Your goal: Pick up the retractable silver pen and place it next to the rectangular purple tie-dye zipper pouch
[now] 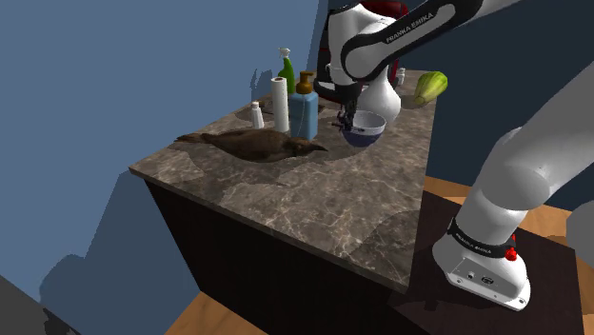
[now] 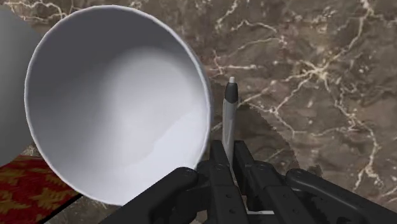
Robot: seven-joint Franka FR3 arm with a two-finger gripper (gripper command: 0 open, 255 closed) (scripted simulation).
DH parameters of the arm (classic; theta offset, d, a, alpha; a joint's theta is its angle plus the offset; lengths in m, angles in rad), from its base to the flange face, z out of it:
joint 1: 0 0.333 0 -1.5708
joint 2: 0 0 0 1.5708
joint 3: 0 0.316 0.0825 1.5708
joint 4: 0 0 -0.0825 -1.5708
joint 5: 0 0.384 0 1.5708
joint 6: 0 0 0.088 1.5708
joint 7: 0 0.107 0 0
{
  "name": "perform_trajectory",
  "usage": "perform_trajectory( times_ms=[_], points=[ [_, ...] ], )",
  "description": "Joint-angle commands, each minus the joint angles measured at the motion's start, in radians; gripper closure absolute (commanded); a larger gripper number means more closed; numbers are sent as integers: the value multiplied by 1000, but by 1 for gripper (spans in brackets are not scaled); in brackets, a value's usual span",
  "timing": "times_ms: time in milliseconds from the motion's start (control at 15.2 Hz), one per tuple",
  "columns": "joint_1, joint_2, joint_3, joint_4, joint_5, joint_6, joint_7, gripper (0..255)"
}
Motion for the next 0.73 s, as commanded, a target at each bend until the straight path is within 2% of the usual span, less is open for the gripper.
perform_trajectory(
  times_ms=[0,660],
  points=[
    [-14,71,-16,67,-9,9,-22,255],
    [-73,408,-82,449,-4,-5,-157,255]
  ],
)
